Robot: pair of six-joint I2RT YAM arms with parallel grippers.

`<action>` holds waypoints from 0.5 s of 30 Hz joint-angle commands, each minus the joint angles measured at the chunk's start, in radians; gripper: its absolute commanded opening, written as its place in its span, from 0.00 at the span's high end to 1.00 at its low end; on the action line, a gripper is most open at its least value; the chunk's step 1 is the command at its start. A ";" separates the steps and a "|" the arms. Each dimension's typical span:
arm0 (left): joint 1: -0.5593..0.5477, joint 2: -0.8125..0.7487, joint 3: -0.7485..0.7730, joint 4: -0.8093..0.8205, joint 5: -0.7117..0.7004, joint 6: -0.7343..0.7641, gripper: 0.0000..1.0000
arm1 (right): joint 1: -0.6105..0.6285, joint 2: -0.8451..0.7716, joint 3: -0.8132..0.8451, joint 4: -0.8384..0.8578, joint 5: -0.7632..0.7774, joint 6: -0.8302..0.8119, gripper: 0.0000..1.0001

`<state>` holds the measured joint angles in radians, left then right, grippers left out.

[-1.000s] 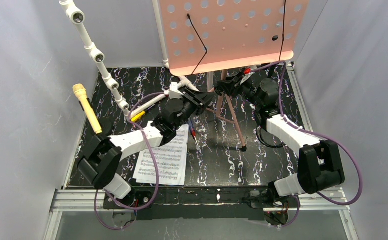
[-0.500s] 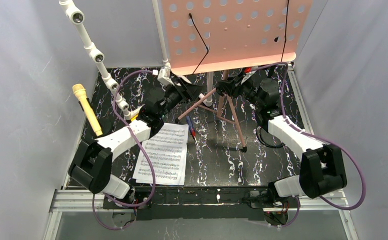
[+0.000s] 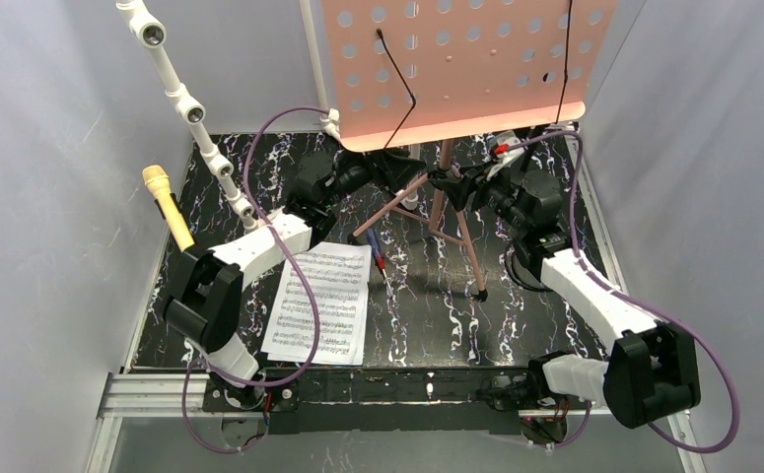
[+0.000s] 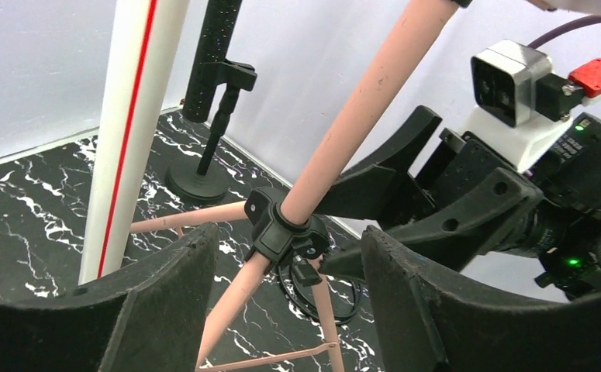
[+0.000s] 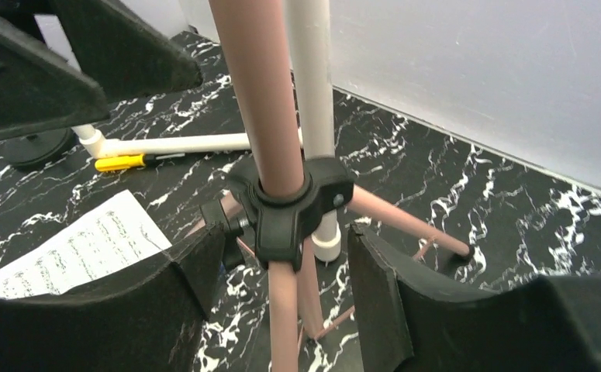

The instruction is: Pack up the instrument practice props

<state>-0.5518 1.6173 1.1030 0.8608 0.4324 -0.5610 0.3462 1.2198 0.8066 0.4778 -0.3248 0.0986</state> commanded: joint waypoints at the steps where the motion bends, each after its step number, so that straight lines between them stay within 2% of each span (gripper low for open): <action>1: 0.006 0.039 0.066 0.118 0.100 0.031 0.34 | -0.005 -0.102 -0.059 -0.077 0.054 0.000 0.32; 8: 0.006 0.125 0.166 0.203 0.154 0.010 0.35 | -0.005 -0.208 -0.206 -0.124 0.095 -0.006 0.31; 15: 0.004 0.213 0.265 0.269 0.180 -0.033 0.36 | -0.007 -0.222 -0.284 -0.078 0.106 0.019 0.33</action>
<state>-0.5518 1.8027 1.2991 1.0481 0.5709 -0.5705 0.3424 1.0119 0.5426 0.3431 -0.2352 0.1024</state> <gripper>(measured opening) 0.644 0.675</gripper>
